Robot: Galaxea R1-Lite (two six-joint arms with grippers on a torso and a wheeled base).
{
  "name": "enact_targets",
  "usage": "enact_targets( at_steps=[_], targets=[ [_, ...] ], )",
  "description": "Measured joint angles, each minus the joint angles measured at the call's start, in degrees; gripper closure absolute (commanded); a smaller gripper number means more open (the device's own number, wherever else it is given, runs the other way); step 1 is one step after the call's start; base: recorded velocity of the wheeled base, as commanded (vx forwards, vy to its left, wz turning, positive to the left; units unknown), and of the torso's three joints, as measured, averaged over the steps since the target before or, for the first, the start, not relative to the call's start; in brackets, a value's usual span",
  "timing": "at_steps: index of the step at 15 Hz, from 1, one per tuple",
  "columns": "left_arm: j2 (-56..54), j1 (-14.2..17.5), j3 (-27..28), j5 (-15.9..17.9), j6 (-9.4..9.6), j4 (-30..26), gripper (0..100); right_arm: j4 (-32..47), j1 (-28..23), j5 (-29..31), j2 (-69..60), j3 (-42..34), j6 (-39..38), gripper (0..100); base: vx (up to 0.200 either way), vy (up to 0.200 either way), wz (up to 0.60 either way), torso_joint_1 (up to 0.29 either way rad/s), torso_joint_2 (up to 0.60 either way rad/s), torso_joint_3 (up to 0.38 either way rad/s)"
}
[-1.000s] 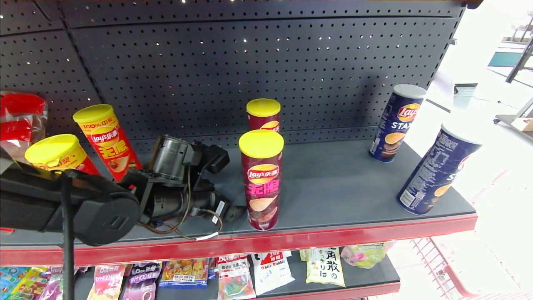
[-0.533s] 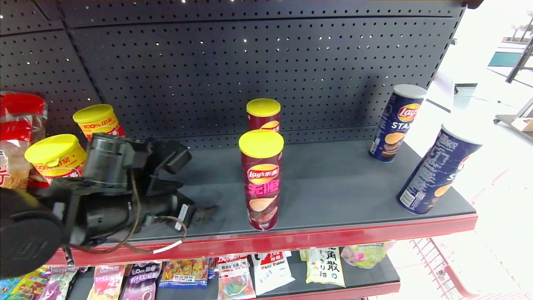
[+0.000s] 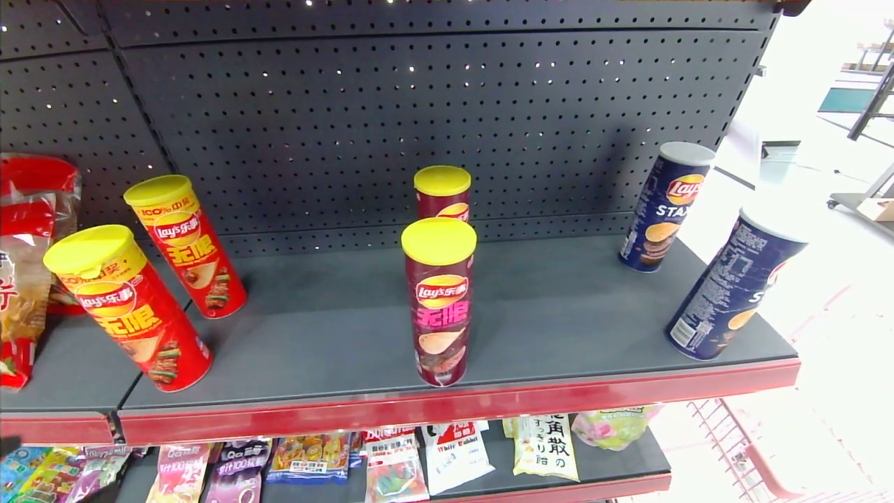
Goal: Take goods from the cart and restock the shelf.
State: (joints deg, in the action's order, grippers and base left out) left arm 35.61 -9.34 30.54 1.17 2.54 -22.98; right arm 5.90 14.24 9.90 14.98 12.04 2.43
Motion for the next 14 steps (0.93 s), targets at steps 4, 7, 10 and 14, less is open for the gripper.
enact_targets(
  at_steps=[4,7,10,14],
  targets=[
    [-25.99,7.55,-1.41,-4.45,-5.16,-20.81,0,4.41,-6.47,1.01,-1.01,-0.98,-0.07,0,0.000,0.000,0.00,0.000,0.00,0.000],
    [-32.94,9.16,-13.64,-1.88,-6.58,0.40,0,8.96,-11.07,0.69,-4.66,-1.60,0.72,0,0.000,0.000,0.00,0.000,0.00,0.000],
    [-35.06,9.67,-20.87,2.44,-6.41,8.56,0,9.69,-13.19,-2.55,-10.17,-2.79,2.35,0,0.000,0.000,0.00,0.000,0.00,0.000],
    [-35.66,9.75,-28.76,0.90,-3.93,25.09,0,4.91,-14.17,-6.79,-13.97,-4.78,6.99,0,0.000,0.000,0.00,0.000,0.00,0.000]
  ],
)
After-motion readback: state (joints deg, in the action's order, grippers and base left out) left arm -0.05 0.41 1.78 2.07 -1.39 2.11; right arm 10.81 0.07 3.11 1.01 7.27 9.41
